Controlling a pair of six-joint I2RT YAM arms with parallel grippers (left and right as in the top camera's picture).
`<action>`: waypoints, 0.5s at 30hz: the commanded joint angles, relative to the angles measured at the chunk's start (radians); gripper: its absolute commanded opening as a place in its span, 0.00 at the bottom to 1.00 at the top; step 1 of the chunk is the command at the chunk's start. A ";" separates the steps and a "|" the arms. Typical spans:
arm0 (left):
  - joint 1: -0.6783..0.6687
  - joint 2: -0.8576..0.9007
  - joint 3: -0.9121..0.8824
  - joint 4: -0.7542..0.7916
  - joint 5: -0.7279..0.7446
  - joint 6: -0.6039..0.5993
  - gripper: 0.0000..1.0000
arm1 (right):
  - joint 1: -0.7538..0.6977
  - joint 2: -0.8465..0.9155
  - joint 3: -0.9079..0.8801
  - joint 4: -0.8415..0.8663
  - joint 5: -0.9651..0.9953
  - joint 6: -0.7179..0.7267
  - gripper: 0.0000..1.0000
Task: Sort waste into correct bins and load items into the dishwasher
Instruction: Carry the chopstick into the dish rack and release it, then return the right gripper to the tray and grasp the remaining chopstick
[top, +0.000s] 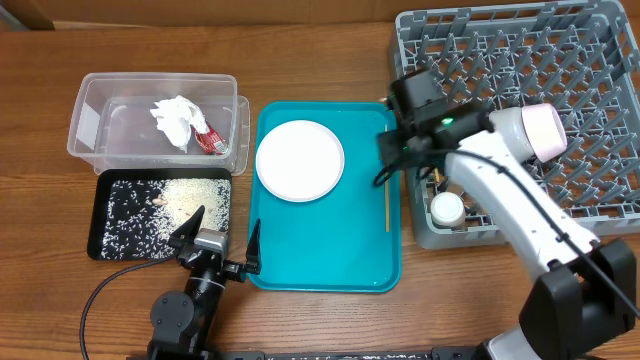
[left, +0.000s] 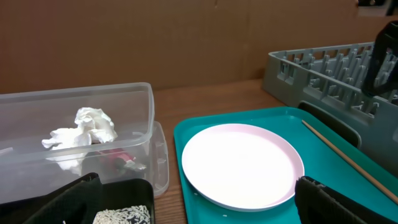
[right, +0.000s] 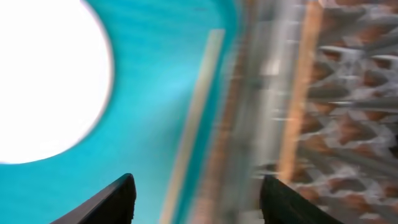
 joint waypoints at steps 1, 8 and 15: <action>0.006 -0.010 -0.003 -0.001 0.014 0.012 1.00 | 0.095 -0.011 -0.006 0.014 -0.019 0.185 0.62; 0.006 -0.010 -0.003 -0.001 0.014 0.012 1.00 | 0.170 0.132 -0.085 0.084 0.195 0.325 0.56; 0.006 -0.010 -0.003 -0.001 0.014 0.012 1.00 | 0.161 0.262 -0.088 0.095 0.283 0.325 0.54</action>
